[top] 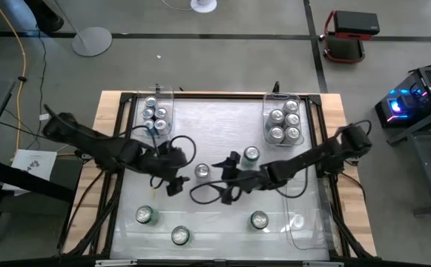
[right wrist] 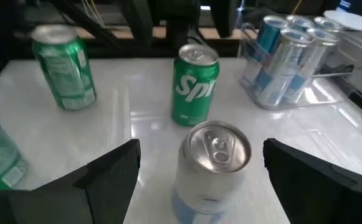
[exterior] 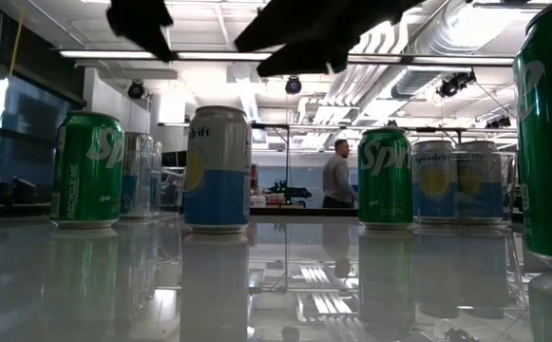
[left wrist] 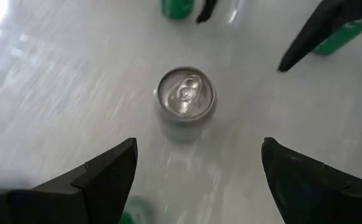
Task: Sort soda cans
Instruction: Put the blue-white soda can into the top right transparent bin
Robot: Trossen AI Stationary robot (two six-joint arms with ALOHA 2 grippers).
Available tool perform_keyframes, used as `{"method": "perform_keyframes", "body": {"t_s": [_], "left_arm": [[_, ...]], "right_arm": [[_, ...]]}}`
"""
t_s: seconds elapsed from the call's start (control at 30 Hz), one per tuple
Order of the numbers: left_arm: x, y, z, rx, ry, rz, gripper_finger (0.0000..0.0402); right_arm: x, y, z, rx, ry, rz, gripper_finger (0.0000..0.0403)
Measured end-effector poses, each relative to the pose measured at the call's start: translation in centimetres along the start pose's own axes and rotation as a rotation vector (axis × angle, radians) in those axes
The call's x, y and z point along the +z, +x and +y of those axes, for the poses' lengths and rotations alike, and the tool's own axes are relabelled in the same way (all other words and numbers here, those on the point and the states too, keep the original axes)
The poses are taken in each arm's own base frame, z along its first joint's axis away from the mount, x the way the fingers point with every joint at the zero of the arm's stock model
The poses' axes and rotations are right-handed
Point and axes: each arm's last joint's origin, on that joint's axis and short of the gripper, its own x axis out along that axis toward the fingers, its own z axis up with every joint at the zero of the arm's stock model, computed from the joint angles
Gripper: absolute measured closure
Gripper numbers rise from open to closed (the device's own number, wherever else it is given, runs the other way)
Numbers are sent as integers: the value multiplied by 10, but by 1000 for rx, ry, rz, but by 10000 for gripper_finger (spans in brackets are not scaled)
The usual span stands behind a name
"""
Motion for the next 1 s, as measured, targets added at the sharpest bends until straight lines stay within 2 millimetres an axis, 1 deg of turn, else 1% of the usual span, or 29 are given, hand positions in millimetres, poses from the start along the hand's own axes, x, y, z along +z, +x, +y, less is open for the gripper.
{"method": "perform_keyframes", "body": {"t_s": [0.07, 0.17, 0.23, 0.33, 0.5, 0.6, 0.67, 0.8, 1.0], "left_arm": [[-12, 13, 2, -36, 35, -48, 83], [-24, 37, 7, -102, 112, -117, 83], [-28, 50, 11, -143, 156, -161, 83], [-31, 63, 19, -132, 199, -199, 83], [-34, 71, 31, -86, 298, -182, 83], [-35, 76, 34, -116, 334, -158, 83], [-35, 79, 35, -152, 336, -147, 83], [-36, 85, 34, -164, 322, -126, 83], [-37, 84, 27, -193, 294, -136, 83]], "right_arm": [[0, 8, 5, -4, -16, 17, 77], [-4, 19, 8, -4, -45, 57, 77], [-6, 22, 8, -12, -59, 94, 77], [-9, 25, 4, -38, -44, 143, 77], [-13, 29, -7, -78, 28, 194, 77], [-13, 31, -12, -82, 42, 197, 77], [-12, 33, -14, -83, 45, 192, 77], [-12, 35, -20, -93, 53, 200, 77], [-14, 39, -27, -90, 55, 223, 77]]}}
